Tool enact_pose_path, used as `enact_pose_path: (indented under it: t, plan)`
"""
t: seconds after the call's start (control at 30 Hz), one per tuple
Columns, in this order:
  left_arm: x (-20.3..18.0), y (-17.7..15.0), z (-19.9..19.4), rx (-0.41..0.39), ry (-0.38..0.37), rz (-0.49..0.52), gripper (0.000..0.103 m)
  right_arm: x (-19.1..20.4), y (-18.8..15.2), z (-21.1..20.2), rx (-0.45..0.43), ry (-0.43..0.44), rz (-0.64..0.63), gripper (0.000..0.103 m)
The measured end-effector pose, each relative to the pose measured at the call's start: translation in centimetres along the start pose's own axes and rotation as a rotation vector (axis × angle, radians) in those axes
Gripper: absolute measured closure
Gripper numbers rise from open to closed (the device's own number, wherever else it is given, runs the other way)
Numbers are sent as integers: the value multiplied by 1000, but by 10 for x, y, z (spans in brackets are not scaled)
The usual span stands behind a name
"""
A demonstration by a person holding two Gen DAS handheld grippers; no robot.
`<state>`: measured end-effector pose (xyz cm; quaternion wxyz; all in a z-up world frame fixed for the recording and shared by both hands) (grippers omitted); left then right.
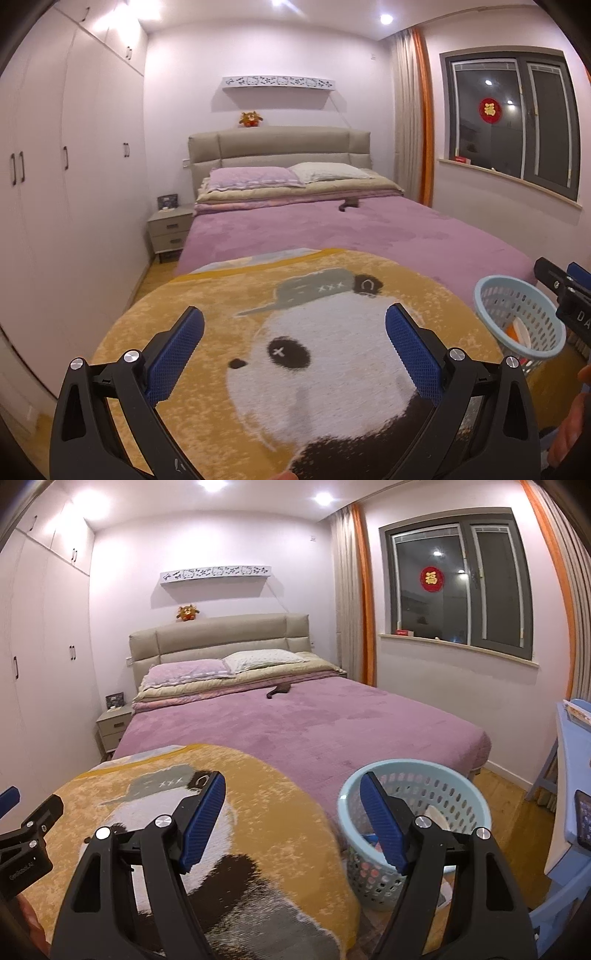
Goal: Collect trash
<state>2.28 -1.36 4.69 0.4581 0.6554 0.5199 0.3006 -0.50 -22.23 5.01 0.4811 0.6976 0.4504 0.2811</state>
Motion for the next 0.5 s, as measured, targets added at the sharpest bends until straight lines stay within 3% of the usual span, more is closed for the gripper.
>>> enact_pose_path:
  t: [0.2, 0.37, 0.5]
  plan:
    - [12, -3, -11, -13, 48, 4, 7, 19, 2, -12, -23, 39, -29, 32]
    - [33, -2, -22, 14, 67, -55, 7, 49, 9, -24, -40, 87, -71, 32]
    - [52, -8, -28, 26, 135, -80, 7, 76, 5, -23, -28, 120, -113, 32]
Point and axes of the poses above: each gripper's, at about its wrist camera, not at the fingertips, and z roughly the way its jaws point, x to its left, y to its top, the point moved 1 cm from there along z, roughly the way its jaws point, and after that the axes turned 15 degrees about -y, right-handed, at the moved point
